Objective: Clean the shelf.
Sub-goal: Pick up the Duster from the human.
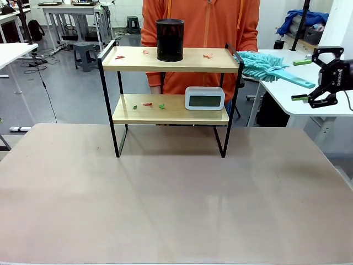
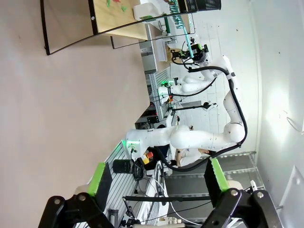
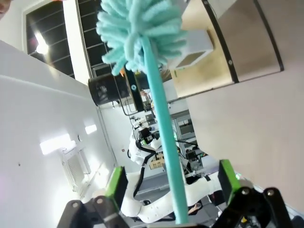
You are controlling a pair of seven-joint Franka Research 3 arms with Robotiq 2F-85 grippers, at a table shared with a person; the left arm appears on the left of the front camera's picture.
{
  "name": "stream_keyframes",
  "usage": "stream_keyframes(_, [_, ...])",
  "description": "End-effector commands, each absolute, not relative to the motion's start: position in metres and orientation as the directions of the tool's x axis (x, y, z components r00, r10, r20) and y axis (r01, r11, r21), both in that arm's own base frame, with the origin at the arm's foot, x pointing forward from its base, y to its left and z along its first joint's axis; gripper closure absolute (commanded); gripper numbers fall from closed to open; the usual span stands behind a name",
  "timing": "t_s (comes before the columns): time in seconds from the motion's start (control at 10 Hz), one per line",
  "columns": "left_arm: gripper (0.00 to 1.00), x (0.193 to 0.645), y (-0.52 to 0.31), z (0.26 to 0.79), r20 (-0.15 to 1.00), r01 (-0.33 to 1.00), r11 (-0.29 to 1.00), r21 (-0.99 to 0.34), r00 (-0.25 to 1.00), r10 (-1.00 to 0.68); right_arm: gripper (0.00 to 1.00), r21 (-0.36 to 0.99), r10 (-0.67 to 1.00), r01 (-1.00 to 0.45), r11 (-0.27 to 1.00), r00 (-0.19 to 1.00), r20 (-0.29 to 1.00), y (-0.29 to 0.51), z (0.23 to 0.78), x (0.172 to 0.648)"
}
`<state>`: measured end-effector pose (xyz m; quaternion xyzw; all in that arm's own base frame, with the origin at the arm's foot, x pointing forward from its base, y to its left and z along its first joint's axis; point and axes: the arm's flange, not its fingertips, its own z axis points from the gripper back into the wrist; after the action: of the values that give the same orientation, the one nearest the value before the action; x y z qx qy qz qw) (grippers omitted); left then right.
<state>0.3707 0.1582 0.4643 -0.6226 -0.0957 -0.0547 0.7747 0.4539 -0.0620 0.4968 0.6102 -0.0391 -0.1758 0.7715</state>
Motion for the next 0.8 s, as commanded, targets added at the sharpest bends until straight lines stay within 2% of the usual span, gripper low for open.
stream_keyframes(0.0, [0.00,0.368,0.159,0.465,0.233,0.222,0.214,-0.951,0.972,0.024,0.00,0.970,-0.331,0.170,0.173,0.938,-0.106,-0.064,0.496,0.464])
stream_keyframes(0.7, [0.00,0.368,0.159,0.465,0.233,0.222,0.214,-0.951,0.972,0.024,0.00,0.985,-0.315,0.099,0.139,0.948,-0.051,-0.062,0.493,0.480])
